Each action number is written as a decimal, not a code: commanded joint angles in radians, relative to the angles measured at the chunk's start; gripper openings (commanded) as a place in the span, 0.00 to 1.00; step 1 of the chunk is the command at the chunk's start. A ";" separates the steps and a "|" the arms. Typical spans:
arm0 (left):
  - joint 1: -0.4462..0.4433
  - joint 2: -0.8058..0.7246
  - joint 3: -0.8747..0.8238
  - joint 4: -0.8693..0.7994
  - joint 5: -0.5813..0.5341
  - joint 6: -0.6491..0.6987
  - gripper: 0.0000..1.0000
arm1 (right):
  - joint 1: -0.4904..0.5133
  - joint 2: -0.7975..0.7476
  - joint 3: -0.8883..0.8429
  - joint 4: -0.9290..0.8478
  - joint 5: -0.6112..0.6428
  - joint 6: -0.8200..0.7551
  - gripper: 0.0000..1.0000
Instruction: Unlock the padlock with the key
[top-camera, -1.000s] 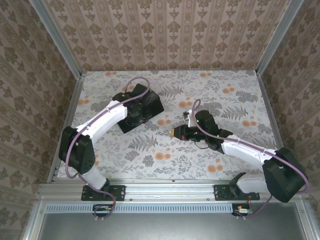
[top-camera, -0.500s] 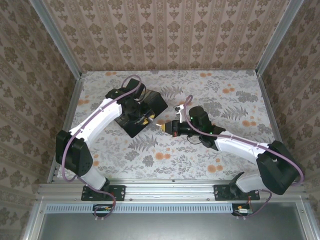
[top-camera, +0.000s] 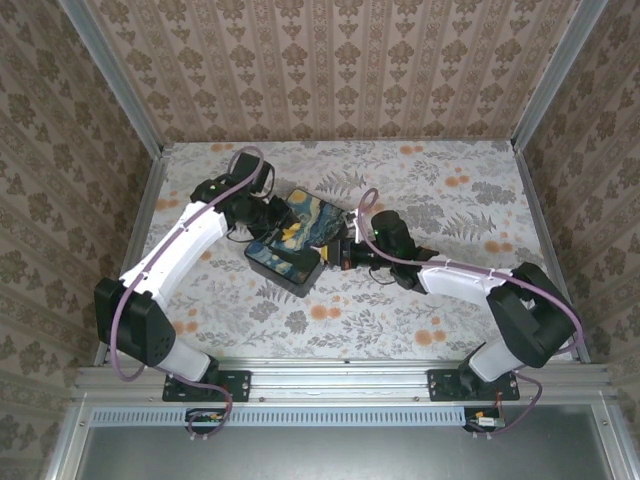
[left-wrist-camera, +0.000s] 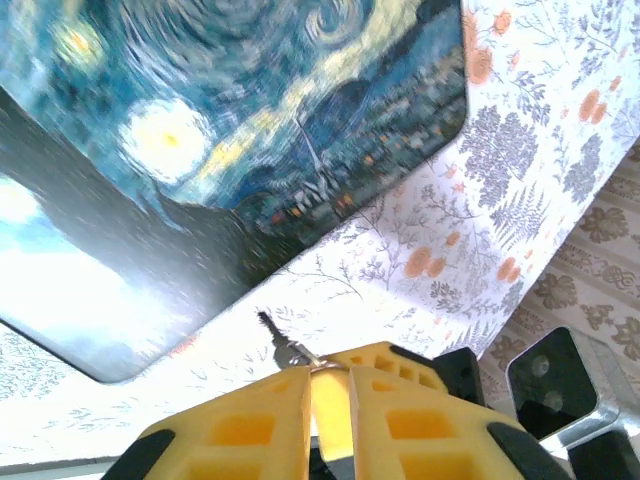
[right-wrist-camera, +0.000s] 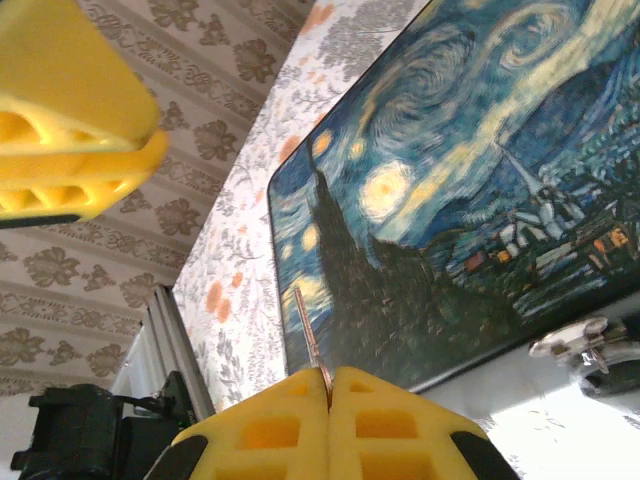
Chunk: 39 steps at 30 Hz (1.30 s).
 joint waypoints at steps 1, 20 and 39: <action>0.017 0.009 0.010 -0.032 -0.040 0.066 0.21 | -0.028 0.001 0.016 0.028 -0.005 0.021 0.00; -0.617 0.323 0.224 -0.276 -0.804 -0.308 0.85 | -0.504 -0.304 -0.040 -0.598 0.013 -0.168 0.00; -0.631 0.818 0.470 -0.315 -1.084 -0.665 0.78 | -0.671 -0.208 0.008 -0.568 -0.024 -0.193 0.00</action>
